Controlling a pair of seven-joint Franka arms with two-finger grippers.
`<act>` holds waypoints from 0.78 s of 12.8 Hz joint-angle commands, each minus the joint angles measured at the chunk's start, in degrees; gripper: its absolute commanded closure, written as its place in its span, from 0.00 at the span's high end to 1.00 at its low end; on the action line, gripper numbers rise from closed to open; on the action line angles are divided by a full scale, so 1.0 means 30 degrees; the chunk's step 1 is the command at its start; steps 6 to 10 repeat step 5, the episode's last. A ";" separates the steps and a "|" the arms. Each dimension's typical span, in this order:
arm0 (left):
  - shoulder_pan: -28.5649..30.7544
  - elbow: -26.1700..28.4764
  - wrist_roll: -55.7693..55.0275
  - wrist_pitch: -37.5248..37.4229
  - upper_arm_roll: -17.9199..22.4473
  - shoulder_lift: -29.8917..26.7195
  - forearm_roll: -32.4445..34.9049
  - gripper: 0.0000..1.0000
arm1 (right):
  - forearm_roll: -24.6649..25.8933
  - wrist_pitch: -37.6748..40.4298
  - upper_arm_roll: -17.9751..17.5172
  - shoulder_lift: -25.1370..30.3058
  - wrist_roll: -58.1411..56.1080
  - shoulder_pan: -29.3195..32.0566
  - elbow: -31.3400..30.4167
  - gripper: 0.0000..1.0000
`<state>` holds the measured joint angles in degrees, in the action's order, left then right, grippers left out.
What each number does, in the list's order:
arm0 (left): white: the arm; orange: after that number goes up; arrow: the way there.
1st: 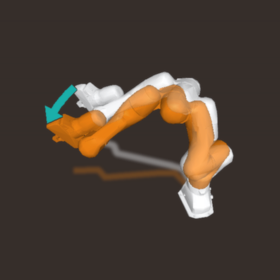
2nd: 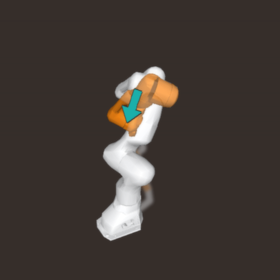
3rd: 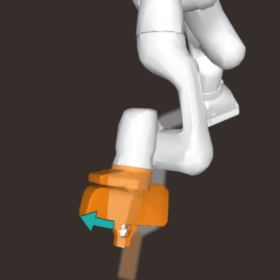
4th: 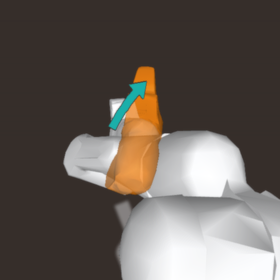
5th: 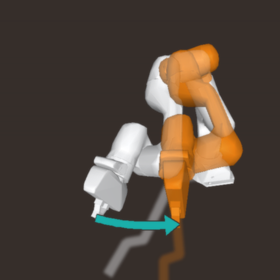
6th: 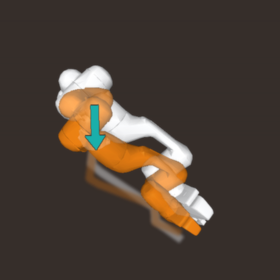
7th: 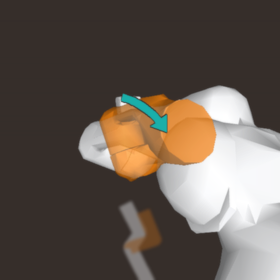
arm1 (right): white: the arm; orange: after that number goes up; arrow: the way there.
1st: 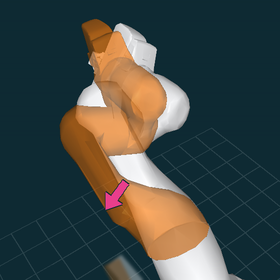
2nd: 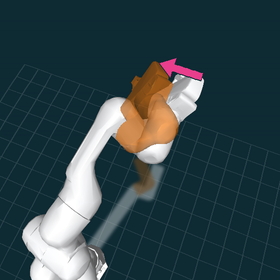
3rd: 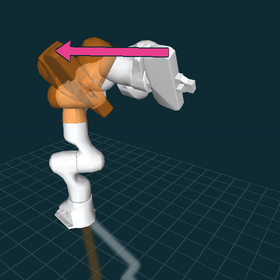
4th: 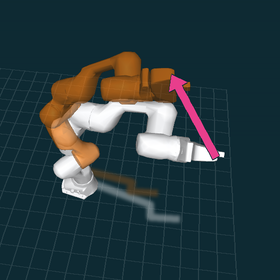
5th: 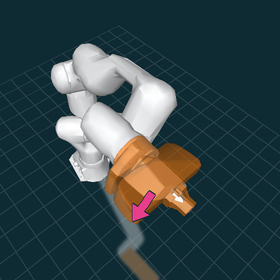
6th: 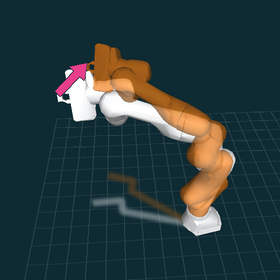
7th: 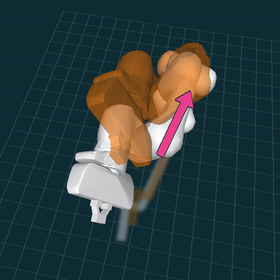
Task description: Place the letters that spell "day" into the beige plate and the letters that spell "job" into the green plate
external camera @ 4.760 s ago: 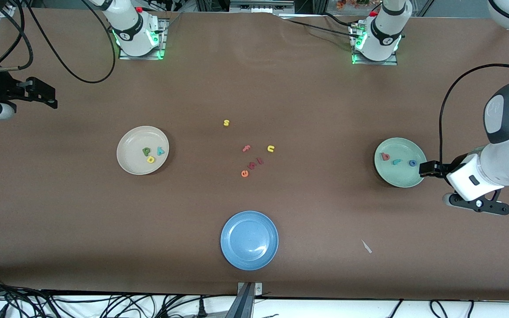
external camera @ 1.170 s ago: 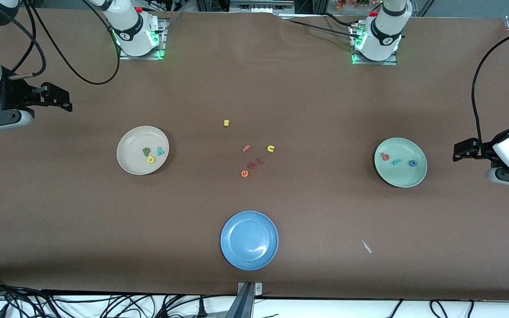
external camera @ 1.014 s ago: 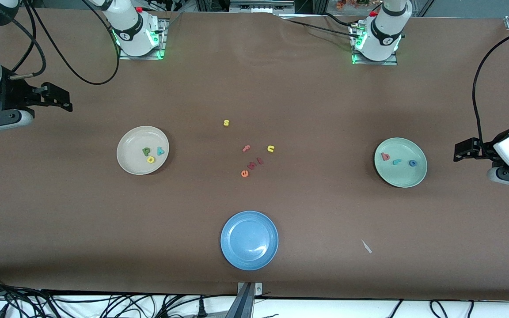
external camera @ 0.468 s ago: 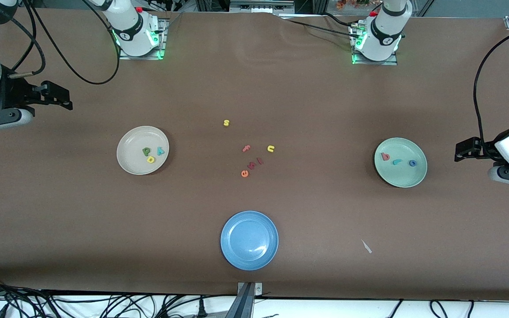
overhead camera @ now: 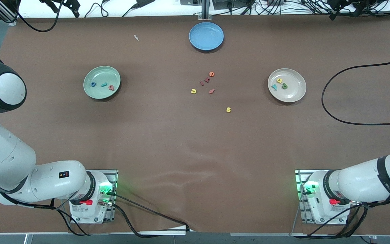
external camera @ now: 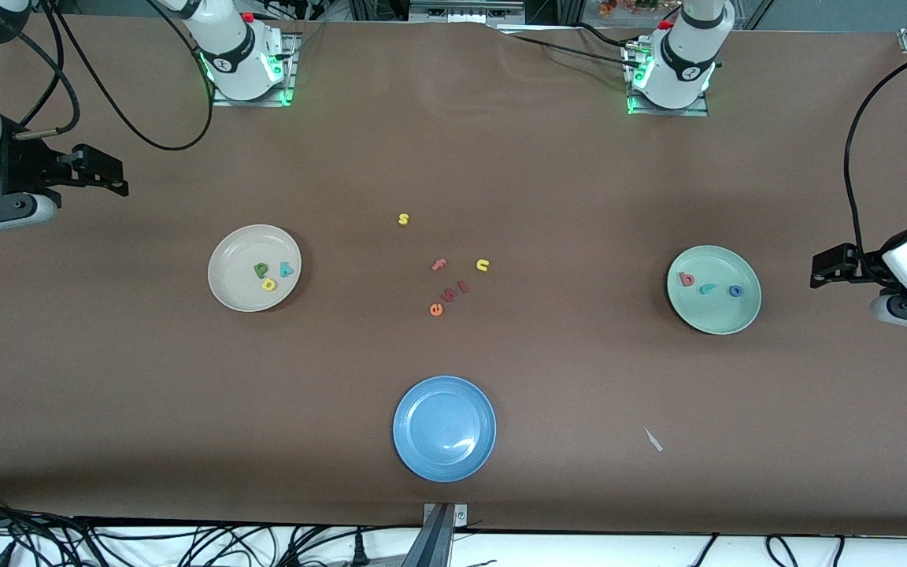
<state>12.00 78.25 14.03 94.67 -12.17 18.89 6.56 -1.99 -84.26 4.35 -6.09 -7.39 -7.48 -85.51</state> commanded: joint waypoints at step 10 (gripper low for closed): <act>0.0013 0.0136 0.0217 0.0024 0.0044 -0.0495 -0.0399 1.00 | 0.0544 0.0139 -0.0013 0.0038 -0.0086 0.0092 0.0144 1.00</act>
